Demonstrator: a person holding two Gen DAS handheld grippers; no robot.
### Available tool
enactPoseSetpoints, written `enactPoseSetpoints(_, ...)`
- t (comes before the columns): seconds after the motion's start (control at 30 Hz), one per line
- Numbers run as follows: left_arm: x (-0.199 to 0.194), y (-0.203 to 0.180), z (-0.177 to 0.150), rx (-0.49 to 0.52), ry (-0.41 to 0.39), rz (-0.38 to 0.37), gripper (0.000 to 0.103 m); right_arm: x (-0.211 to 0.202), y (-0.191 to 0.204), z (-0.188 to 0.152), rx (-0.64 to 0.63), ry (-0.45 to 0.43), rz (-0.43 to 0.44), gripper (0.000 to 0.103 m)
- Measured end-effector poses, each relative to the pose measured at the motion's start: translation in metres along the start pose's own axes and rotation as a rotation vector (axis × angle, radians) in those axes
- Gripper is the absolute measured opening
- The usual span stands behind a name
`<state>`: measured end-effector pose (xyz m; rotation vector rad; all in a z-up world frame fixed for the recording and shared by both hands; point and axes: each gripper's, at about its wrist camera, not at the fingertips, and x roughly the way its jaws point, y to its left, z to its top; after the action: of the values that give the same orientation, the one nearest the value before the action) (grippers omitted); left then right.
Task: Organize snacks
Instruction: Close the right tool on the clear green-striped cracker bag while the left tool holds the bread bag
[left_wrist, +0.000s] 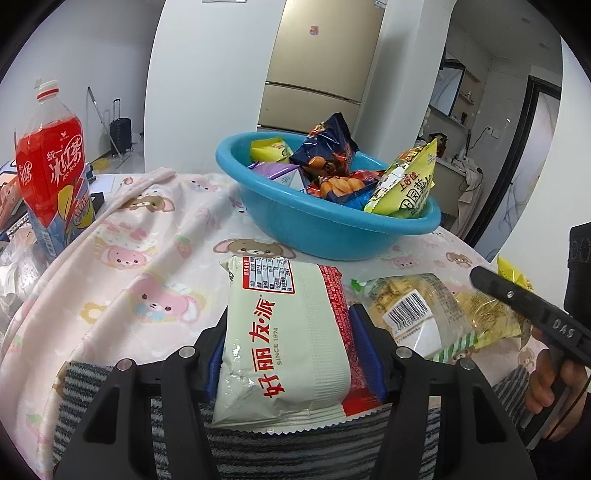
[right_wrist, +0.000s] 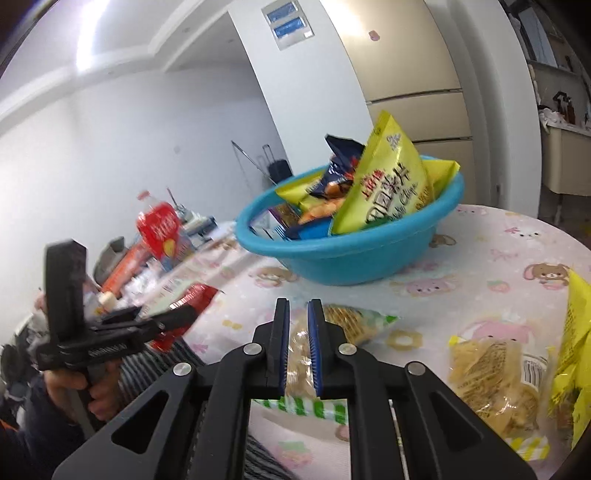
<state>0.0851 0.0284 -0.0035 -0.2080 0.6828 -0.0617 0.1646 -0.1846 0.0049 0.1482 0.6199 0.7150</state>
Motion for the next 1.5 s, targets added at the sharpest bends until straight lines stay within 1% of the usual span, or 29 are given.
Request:
enactPoseSetpoints(0.2,-0.003,-0.006,0.0,0.033,-0.018,0.001,0.061,-0.004,-0.002,0.002,-0.001,-0.02,0.019,0.009)
enactPoseSetpoints(0.27,-0.001,-0.007,-0.001,0.036,-0.011,0.004,0.061,-0.003,-0.003,0.002,-0.003,-0.014,-0.021,0.01)
enactPoseSetpoints(0.3,-0.001,-0.006,0.0,0.036,-0.008,0.005,0.061,-0.001,-0.004,0.001,0.002,-0.006,-0.055,0.022)
enactPoseSetpoints(0.33,0.0,-0.006,0.0,0.035,-0.005,0.006,0.061,0.001,-0.007,0.001,0.014,0.003,-0.067,0.037)
enactPoseSetpoints(0.37,0.0,-0.006,0.0,0.034,-0.004,0.007,0.061,0.004,-0.011,0.0,0.037,0.015,-0.072,0.087)
enactPoseSetpoints(0.4,0.0,-0.006,0.0,0.035,-0.004,0.006,0.061,0.006,-0.015,0.0,0.063,0.023,-0.078,0.101)
enactPoseSetpoints(0.47,0.0,-0.006,0.0,0.034,-0.003,0.007,0.061,0.011,-0.02,0.0,0.088,0.034,-0.086,0.102)
enactPoseSetpoints(0.53,0.0,-0.006,0.0,0.035,0.0,0.006,0.061,0.021,-0.02,0.002,0.088,0.06,-0.142,0.103)
enactPoseSetpoints(0.6,0.0,-0.006,0.0,0.035,0.002,0.007,0.061,0.041,-0.016,0.005,0.077,0.129,-0.17,0.103)
enactPoseSetpoints(0.67,0.0,-0.006,0.0,0.036,0.002,0.006,0.061,0.064,-0.01,0.004,0.055,0.21,-0.176,0.103)
enactPoseSetpoints(0.8,0.001,-0.006,-0.001,0.037,0.009,0.008,0.061,0.094,-0.003,-0.001,0.006,0.303,-0.204,0.103)
enactPoseSetpoints(0.87,0.001,-0.006,-0.001,0.039,0.011,0.009,0.061,0.102,-0.008,-0.005,0.027,0.337,-0.202,0.103)
enactPoseSetpoints(0.93,0.001,-0.006,-0.001,0.042,0.012,0.009,0.061,0.107,-0.017,-0.01,0.069,0.365,-0.174,0.103)
enactPoseSetpoints(1.0,0.002,-0.007,-0.001,0.046,0.015,0.009,0.061,0.11,-0.024,-0.013,0.106,0.379,-0.146,0.092)
enactPoseSetpoints(1.03,0.003,-0.007,-0.001,0.047,0.017,0.01,0.061,0.107,-0.025,-0.013,0.107,0.363,-0.145,0.084)
enactPoseSetpoints(1.07,0.003,-0.007,-0.001,0.046,0.018,0.01,0.061,0.105,-0.025,-0.013,0.109,0.347,-0.116,0.064)
enactPoseSetpoints(1.1,0.004,-0.007,-0.001,0.046,0.019,0.01,0.061,0.102,-0.022,-0.012,0.103,0.337,-0.108,0.061)
enactPoseSetpoints(1.17,0.004,-0.005,-0.002,0.041,0.021,0.008,0.061,0.095,-0.02,-0.011,0.095,0.304,-0.117,0.06)
enactPoseSetpoints(1.23,0.005,-0.004,-0.002,0.035,0.023,0.008,0.061,0.086,-0.018,-0.008,0.089,0.257,-0.104,0.06)
enactPoseSetpoints(1.4,0.003,-0.005,-0.002,0.038,0.015,0.011,0.061,0.064,-0.004,-0.005,0.006,0.169,-0.145,0.06)
enactPoseSetpoints(1.5,-0.001,-0.006,-0.001,0.042,-0.004,0.007,0.061,0.059,0.005,-0.002,-0.039,0.137,-0.167,0.06)
